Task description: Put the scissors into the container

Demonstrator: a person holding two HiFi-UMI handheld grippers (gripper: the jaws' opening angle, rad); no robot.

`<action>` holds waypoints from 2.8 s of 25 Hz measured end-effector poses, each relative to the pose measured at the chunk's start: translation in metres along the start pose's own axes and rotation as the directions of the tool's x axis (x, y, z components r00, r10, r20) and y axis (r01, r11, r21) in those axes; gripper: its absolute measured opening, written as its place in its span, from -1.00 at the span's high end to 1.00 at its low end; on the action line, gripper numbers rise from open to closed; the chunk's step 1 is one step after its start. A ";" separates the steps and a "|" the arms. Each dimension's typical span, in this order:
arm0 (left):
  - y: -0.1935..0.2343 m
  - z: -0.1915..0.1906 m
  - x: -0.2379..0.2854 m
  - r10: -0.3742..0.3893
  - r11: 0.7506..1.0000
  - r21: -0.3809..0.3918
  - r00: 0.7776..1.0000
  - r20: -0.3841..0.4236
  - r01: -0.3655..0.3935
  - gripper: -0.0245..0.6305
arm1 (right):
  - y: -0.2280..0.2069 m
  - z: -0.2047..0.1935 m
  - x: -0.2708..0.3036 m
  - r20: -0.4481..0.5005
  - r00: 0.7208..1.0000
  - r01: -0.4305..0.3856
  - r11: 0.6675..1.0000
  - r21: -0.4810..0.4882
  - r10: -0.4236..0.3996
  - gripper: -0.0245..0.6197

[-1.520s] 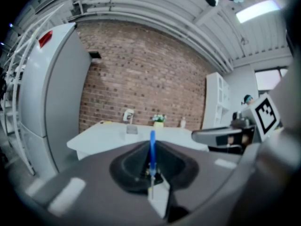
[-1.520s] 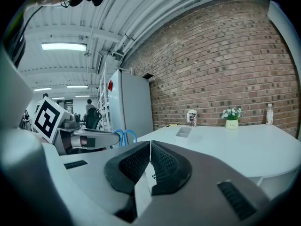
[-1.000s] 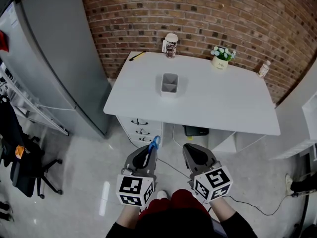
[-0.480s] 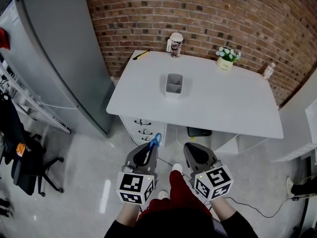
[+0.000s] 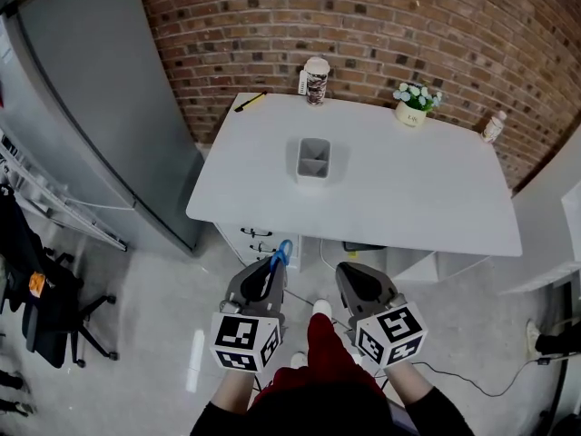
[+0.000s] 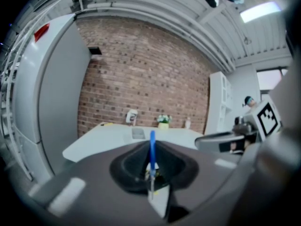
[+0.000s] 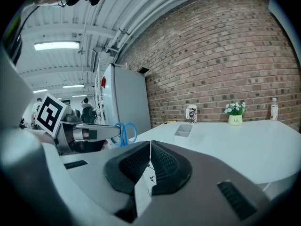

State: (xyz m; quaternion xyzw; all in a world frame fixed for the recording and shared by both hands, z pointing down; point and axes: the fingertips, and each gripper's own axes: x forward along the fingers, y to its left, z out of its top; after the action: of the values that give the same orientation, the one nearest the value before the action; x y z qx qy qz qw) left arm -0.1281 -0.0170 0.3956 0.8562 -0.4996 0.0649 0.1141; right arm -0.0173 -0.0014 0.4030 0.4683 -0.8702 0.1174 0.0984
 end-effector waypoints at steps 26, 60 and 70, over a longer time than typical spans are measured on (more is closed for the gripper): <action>0.034 0.038 0.138 -0.013 1.000 0.000 1.000 -0.014 0.013 0.84 | -0.105 0.020 0.090 -0.039 0.999 0.011 0.999 0.050 -0.009 0.90; 0.067 0.082 0.309 -0.019 1.000 -0.010 0.999 -0.040 0.019 0.84 | -0.230 0.041 0.183 -0.097 0.995 0.019 0.994 0.106 -0.008 0.90; 0.074 0.056 0.323 -0.020 0.999 -0.046 0.995 -0.097 0.015 0.84 | -0.237 0.028 0.197 -0.132 0.991 0.017 0.992 0.124 0.000 0.90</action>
State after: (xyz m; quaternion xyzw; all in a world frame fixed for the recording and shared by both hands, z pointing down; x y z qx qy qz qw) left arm -0.0334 -0.3380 0.4235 0.8536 -0.4873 0.0945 0.1581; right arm 0.0731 -0.2926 0.4579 0.4684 -0.8508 0.2016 0.1266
